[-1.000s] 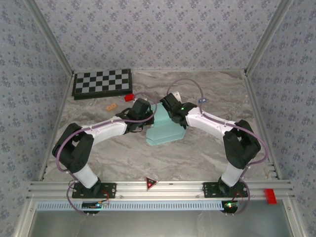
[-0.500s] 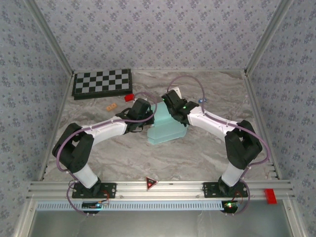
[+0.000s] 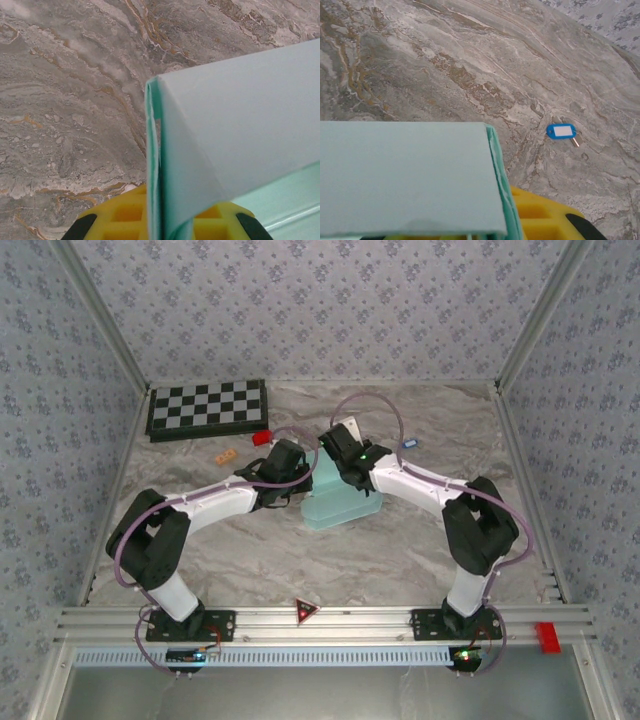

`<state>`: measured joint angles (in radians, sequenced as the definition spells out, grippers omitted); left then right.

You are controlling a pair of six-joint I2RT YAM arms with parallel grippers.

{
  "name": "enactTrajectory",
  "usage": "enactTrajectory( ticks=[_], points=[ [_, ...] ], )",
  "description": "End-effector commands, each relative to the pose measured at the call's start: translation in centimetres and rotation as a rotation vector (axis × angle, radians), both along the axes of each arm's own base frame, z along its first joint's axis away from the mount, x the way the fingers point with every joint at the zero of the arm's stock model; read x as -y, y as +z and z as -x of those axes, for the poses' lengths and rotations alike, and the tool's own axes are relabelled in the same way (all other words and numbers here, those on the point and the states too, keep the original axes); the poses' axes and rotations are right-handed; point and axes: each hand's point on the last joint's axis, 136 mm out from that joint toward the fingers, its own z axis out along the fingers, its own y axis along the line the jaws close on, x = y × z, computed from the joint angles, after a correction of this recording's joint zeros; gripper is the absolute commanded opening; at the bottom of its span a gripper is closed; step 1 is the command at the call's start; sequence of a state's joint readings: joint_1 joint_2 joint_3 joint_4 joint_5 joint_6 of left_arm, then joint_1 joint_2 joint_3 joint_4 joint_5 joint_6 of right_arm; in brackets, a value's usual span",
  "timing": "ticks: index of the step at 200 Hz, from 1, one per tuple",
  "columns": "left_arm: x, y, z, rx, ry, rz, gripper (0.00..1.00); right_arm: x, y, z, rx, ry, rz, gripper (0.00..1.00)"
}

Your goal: Fold the paper box

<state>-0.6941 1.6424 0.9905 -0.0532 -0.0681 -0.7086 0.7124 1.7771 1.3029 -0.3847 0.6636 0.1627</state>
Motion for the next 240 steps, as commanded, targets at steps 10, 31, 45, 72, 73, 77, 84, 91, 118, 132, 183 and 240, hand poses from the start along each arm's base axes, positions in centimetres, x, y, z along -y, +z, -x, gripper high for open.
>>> enactTrajectory(
  ticks=[10, 31, 45, 72, 73, 77, 84, 91, 118, 132, 183, 240],
  points=[
    [0.3, 1.3, -0.2, 0.015, -0.005, 0.015, 0.00, 1.9, 0.2, -0.8, 0.028, -0.074, 0.124, 0.20],
    [0.3, 1.3, -0.3, 0.015, -0.004, 0.015, 0.00, 2.3, 0.1, -0.8, 0.031, -0.092, 0.155, 0.20],
    [0.3, 1.2, -0.2, 0.012, -0.004, 0.013, 0.00, 2.4, -0.1, -0.9, 0.027, -0.097, 0.169, 0.20],
    [0.3, 1.2, -0.2, 0.012, -0.003, 0.013, 0.00, 2.3, -0.2, -0.9, 0.024, -0.096, 0.172, 0.20],
    [0.3, 1.2, -0.2, 0.012, -0.004, 0.013, 0.00, 2.3, -0.3, -0.9, 0.024, -0.097, 0.171, 0.20],
    [0.3, 1.2, -0.2, 0.012, -0.002, 0.013, 0.00, 2.3, -0.2, -0.9, 0.024, -0.096, 0.170, 0.20],
    [0.2, 1.2, -0.2, 0.012, -0.002, 0.013, 0.00, 2.3, -0.3, -0.9, 0.021, -0.093, 0.165, 0.20],
    [0.3, 1.2, -0.2, 0.012, -0.003, 0.013, 0.00, 2.2, -0.2, -0.9, 0.020, -0.091, 0.160, 0.20],
    [0.3, 1.2, -0.2, 0.012, -0.003, 0.014, 0.00, 1.5, 0.0, -0.7, 0.018, -0.064, 0.110, 0.23],
    [0.3, 1.1, -0.3, 0.010, -0.003, 0.014, 0.00, 1.0, 0.0, -0.4, 0.009, -0.039, 0.071, 0.25],
    [0.5, 1.0, -0.4, 0.004, 0.001, 0.024, 0.00, -1.3, 1.0, 0.7, -0.005, 0.080, -0.098, 0.41],
    [0.7, 0.6, -0.6, -0.009, 0.024, 0.027, 0.00, -1.1, 3.2, 2.1, -0.008, 0.108, -0.211, 0.55]
  ],
)
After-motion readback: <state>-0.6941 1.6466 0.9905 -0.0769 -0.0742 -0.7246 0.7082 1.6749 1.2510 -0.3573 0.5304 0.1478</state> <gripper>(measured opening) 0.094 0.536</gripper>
